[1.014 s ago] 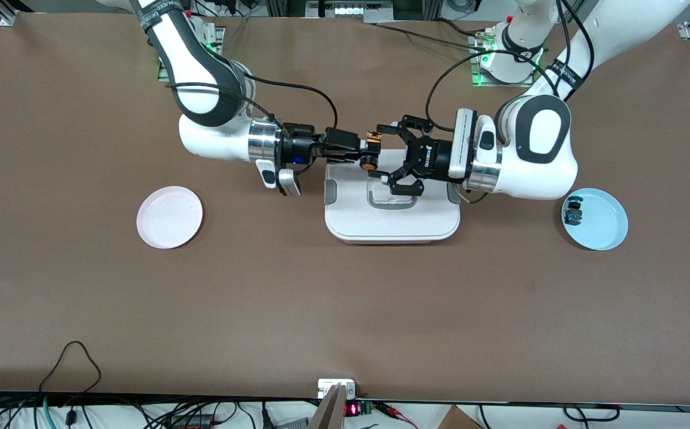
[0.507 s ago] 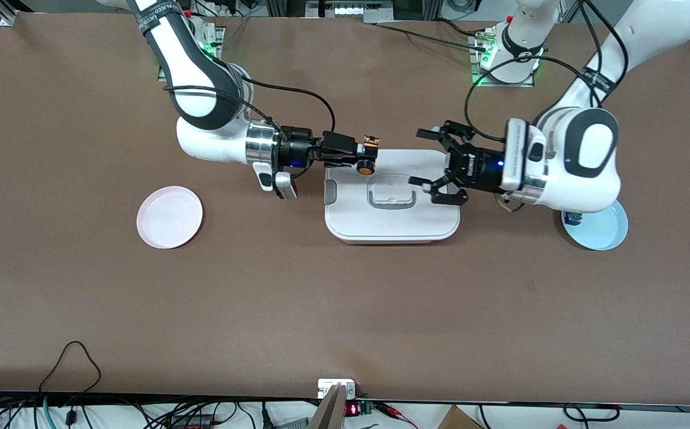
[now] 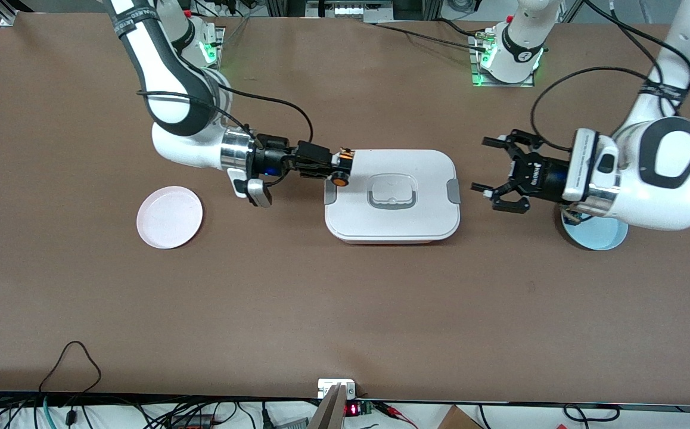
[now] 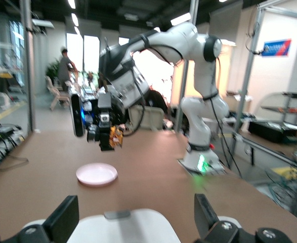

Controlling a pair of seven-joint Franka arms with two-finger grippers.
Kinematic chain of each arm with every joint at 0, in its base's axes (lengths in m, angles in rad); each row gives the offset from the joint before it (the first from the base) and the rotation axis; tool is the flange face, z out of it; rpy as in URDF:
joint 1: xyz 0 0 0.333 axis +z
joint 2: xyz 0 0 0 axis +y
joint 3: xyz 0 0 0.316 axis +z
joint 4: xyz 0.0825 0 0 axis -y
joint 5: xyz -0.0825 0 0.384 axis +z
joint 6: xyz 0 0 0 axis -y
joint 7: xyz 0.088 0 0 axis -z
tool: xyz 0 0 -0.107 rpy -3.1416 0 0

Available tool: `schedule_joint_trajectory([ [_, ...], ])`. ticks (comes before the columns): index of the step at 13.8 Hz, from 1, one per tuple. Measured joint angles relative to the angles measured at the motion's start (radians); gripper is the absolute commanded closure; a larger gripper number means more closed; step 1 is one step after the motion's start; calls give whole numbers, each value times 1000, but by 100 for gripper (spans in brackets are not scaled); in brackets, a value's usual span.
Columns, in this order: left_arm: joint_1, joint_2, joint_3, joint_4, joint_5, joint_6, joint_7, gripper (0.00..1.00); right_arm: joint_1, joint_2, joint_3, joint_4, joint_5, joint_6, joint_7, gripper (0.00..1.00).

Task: Transfer orange switch to right arm and place
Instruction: 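Open the left gripper and withdraw while the right gripper pulls away, then lower the switch onto the white plate with the right gripper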

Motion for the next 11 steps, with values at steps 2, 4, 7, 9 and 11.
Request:
schedule_joint_trajectory([
  [2,5,-2,0,100,157,-69,-103,0,-51,-21,-2,-37,-72,-65,0,100],
  [4,10,-15,3,177,277,-114,-200,0,-115,-32,-3,-64,-157,-137,-1,100],
  [7,-10,-90,57,215,385,-125,-291,0,-209,-37,-6,-80,-277,-224,-2,100],
  [9,-103,-161,196,216,415,-130,-354,0,-260,-37,-6,-88,-369,-257,-3,100],
  [11,-266,-216,405,216,418,-122,-456,0,-295,-37,-7,-91,-489,-265,-6,100],
])
